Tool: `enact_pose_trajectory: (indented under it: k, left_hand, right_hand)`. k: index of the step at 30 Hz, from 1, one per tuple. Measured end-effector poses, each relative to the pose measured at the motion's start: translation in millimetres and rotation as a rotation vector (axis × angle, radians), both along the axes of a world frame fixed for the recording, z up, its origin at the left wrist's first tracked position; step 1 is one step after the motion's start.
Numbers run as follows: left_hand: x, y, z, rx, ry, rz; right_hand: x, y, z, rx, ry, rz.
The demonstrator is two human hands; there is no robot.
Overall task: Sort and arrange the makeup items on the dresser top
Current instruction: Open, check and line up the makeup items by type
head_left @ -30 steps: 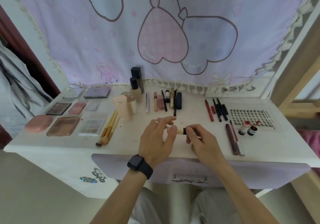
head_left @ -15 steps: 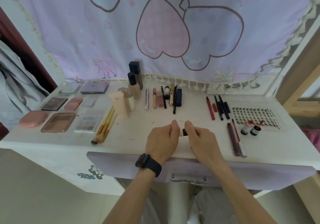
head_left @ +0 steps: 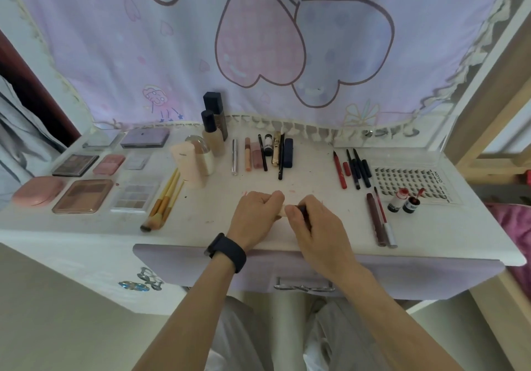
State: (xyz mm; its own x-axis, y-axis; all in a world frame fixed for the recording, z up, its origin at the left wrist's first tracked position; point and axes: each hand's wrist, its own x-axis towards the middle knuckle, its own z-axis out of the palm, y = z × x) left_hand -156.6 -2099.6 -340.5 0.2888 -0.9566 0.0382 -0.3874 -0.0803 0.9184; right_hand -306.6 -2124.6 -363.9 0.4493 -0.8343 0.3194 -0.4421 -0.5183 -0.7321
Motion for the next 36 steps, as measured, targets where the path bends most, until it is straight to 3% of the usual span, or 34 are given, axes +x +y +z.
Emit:
enact_pose_trajectory:
  k: [6,11,16,20,24,29,36]
  left_hand:
    - [-13,4,-7,-0.057,-0.065,0.134]
    - [-13,3,-10,-0.064,-0.121,0.169]
    - [-14,2,-11,-0.053,-0.157,0.181]
    - [-14,1,-11,-0.043,-0.146,0.197]
    - [-14,3,-13,-0.059,-0.198,0.152]
    - [-2,6,-5,-0.100,-0.063,0.068]
    - [1,10,-2,-0.162,0.056,0.052]
  right_hand:
    - [-7,-5,11,0.307,-0.288,-0.001]
    - [-8,-3,10,0.286,-0.258,-0.037]
    - [-18,-4,11,0.333,-0.381,0.083]
    - [-12,-7,19,0.420,-0.355,-0.002]
    - [-9,-9,14,0.384,-0.346,-0.031]
    - [-11,-12,13,0.392,-0.492,-0.031]
    - [-12,-15,12,0.468,-0.541,-0.041]
